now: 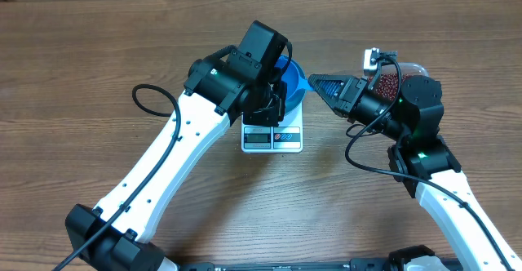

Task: Scoop item into bowl and weigh 150g on scale
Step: 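Release scoop from left gripper, leaving it in right gripper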

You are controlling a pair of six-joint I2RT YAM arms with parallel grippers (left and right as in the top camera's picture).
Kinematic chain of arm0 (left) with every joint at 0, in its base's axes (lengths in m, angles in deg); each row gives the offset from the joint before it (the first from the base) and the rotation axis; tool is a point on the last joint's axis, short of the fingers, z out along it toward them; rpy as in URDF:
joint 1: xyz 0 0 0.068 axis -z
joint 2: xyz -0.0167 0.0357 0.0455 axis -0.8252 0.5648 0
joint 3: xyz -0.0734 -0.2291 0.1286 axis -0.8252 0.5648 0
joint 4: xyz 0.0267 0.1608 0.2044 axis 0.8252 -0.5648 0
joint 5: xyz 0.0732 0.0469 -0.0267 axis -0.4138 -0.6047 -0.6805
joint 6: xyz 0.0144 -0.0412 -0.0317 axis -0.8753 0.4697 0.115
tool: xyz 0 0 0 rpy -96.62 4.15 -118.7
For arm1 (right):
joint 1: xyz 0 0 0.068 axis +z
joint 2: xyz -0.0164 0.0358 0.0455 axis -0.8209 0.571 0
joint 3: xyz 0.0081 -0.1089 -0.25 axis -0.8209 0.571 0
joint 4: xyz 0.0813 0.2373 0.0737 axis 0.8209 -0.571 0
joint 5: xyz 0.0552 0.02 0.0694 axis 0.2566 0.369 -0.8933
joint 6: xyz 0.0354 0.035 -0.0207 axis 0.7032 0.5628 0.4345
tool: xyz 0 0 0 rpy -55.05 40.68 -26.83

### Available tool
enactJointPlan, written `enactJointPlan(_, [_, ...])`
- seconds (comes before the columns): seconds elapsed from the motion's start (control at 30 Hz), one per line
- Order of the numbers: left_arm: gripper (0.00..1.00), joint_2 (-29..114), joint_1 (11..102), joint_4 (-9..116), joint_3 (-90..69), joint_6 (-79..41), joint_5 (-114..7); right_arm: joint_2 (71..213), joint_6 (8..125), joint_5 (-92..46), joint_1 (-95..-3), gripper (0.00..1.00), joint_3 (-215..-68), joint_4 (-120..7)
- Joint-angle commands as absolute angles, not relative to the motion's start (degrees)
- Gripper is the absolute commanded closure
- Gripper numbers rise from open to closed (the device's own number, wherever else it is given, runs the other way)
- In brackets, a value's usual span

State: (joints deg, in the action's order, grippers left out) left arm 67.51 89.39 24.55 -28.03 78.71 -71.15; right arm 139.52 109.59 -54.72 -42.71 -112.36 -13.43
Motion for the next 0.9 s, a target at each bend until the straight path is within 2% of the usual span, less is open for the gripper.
enactJointPlan(0.0, [0.4,67.9,89.8,24.5,-29.0,79.4,-70.9,139.3,109.2,-54.3,-42.4,0.96,-113.4,-13.5])
enactJointPlan(0.03, [0.21,67.9,89.8,24.5,-29.0,79.4,-70.9,139.3,109.0,-54.3,-42.4,0.96,-113.4,-13.5])
enactJointPlan(0.07, [0.07,67.9,89.8,24.5,-29.0,79.4,-70.9,139.3,109.0,-54.3,-42.4,0.96,-113.4,-13.5])
enactJointPlan(0.1, [0.0,67.9,89.8,24.5,-29.0,79.4,-70.9,139.3,109.0,-54.3,-42.4,0.96,-113.4,-13.5])
enactJointPlan(0.47, [0.0,65.7,88.5,24.6,-29.0,69.7,-71.1,139.3,103.4,-51.3,-42.7,0.96,-113.4,-17.5])
enactJointPlan(0.73, [0.01,58.0,84.8,24.6,-29.0,51.4,-76.3,139.3,98.9,-50.4,-44.9,0.96,-113.4,-21.3])
enactJointPlan(0.87, [0.0,55.6,83.3,24.5,-29.0,37.2,-78.3,139.3,96.1,-50.4,-45.3,0.96,-113.4,-22.0])
